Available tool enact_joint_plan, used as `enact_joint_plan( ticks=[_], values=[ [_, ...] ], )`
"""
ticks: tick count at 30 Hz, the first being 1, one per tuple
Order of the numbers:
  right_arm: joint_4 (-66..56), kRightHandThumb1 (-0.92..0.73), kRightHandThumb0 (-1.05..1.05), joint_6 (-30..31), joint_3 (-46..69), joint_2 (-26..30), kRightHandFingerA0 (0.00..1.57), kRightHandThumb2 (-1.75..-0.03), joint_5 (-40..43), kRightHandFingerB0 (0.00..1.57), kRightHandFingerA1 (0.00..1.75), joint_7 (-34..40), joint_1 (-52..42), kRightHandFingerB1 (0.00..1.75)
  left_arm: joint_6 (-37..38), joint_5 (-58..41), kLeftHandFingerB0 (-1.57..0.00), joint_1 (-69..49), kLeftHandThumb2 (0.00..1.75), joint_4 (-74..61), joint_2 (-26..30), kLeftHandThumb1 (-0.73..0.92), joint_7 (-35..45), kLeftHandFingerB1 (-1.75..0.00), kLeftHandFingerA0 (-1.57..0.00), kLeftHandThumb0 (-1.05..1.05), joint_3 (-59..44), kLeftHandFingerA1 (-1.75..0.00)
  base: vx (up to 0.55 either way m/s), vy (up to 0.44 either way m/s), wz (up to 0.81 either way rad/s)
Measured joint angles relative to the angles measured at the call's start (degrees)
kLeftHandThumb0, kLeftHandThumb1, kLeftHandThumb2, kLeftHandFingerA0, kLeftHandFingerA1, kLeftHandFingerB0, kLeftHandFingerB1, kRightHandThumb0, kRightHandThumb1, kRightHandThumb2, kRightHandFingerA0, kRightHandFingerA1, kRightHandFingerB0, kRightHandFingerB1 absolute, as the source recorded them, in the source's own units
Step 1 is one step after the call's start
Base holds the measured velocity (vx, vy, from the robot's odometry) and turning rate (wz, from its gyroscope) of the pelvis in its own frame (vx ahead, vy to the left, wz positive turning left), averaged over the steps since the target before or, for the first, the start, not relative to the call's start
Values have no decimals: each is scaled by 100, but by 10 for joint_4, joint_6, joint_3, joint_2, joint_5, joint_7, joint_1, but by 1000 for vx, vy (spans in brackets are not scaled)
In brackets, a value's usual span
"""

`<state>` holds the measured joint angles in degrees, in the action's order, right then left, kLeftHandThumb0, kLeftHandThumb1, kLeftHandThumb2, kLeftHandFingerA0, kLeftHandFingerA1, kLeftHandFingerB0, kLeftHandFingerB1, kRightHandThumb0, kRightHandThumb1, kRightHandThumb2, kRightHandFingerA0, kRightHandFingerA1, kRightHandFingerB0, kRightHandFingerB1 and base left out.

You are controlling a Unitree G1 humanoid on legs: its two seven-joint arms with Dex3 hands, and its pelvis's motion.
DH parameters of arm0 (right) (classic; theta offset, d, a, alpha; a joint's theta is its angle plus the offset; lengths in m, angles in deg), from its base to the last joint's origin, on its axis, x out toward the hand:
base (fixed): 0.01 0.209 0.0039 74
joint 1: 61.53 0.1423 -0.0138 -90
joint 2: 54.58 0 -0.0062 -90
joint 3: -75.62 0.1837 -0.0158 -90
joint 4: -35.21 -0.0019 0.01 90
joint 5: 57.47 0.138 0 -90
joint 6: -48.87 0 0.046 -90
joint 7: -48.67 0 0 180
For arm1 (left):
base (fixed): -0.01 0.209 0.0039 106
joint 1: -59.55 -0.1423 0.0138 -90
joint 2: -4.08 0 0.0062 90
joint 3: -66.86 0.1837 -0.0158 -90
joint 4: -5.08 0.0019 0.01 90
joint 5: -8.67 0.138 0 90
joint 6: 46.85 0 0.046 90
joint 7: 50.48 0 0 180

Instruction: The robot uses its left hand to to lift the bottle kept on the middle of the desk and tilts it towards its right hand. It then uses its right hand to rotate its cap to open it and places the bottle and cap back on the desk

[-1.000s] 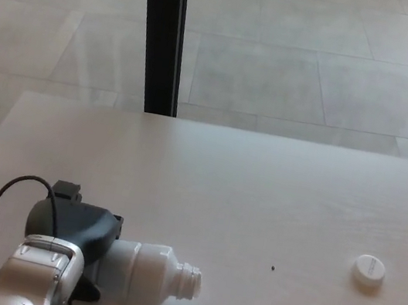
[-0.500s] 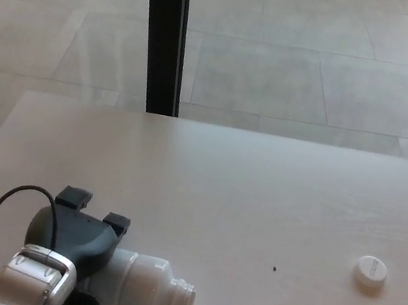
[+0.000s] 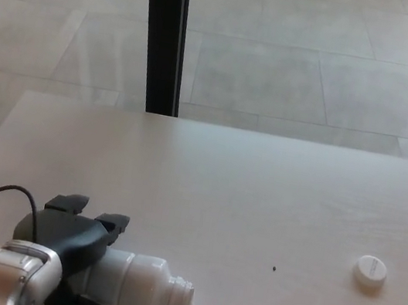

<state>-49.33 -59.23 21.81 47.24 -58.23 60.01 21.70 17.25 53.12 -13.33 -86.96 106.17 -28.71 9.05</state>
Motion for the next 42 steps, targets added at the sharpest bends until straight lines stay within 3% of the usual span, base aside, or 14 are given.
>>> enact_joint_plan(
  ticks=[21, 24, 26, 27, 28, 29, 31, 32, 33, 38, 39, 40, 41, 42],
  values=[
    [7, -46, -105, 17, -18, -2, 66, -78, -8, 14, 175, -11, -9, 156, 27, -186, 0, -43, 61, -9, -19, 70, 44, 0, 0, -76, -342, 0, 0, 0, 0],
    [10, -51, -105, 17, -18, -2, 69, -76, -9, 5, 175, -12, -13, 158, 27, -214, 0, -55, 87, -11, -23, 51, 51, -10, 0, -75, -399, -24, 0, 0, 0],
    [13, -53, -105, 17, -18, -2, 72, -76, -9, 6, 175, -12, -13, 159, 27, -230, 0, -62, 93, -11, -27, 62, 54, -8, 0, -74, -430, -24, 0, 0, 0],
    [18, -35, -105, 17, -17, -2, 74, -105, -10, 5, 175, -12, -14, 155, 27, -240, 0, -68, 104, -12, -31, 80, 56, -4, 0, -103, -453, -20, 0, 0, 0],
    [19, -51, -105, 17, -17, -2, 68, -80, -10, 0, 175, -12, -14, 161, 27, -242, 0, -69, 94, -12, -32, 59, 57, -13, 0, -74, -457, -30, 0, 0, 0],
    [27, -39, -105, 17, -17, -2, 101, -120, -10, 18, 154, -12, -15, 104, 27, -256, 0, -77, 94, -11, -35, 60, 59, -8, 0, -81, -483, -26, 0, 0, 0],
    [39, -41, -105, 17, -16, -1, 100, -121, -10, 17, 152, -12, -15, 103, 26, -272, 0, -88, 93, -8, -36, 58, 62, -8, 0, -81, -517, -26, 0, 0, 0],
    [47, -43, -105, 17, -16, 0, 67, -99, -10, 1, 174, -12, -15, 156, 26, -282, 0, -94, 84, -3, -36, 55, 64, -1, 0, -87, -538, -19, 0, 0, 0],
    [54, -11, -71, 17, -16, 1, 113, -105, -10, 7, 138, -12, -16, 81, 26, -289, 0, -99, 84, 1, -36, 55, 65, -5, 0, -90, -554, -18, 0, 0, 0],
    [95, -44, -61, 17, -10, 6, 130, -124, -9, 0, 144, -14, -16, 69, 27, -325, 0, -134, 64, 39, -37, 82, 66, 0, 0, -58, -640, 0, 0, 0, 0],
    [103, -51, -56, 17, -8, 6, 124, -126, -8, 1, 140, -14, -16, 68, 27, -331, 0, -142, 65, 49, -38, 82, 66, 0, 0, -59, -656, 0, 0, 0, 0],
    [110, -44, -74, 17, -7, 7, 95, -128, -7, 12, 174, -15, -16, 94, 27, -336, 0, -147, 68, 58, -39, 78, 66, 0, 0, -51, -669, -6, 0, 0, 0],
    [121, -49, -68, 17, -4, 7, 111, -128, -6, 2, 175, -15, -16, 81, 27, -344, -32, -156, 65, 72, -41, 84, 65, -76, -22, -56, -688, -66, 0, 0, 0],
    [133, -66, -54, 18, -1, 8, 121, -135, -5, 0, 139, -16, -15, 68, 28, -351, -56, -164, 64, 90, -43, 87, 61, -92, -49, -54, -708, -86, 0, 0, 0]
  ],
)
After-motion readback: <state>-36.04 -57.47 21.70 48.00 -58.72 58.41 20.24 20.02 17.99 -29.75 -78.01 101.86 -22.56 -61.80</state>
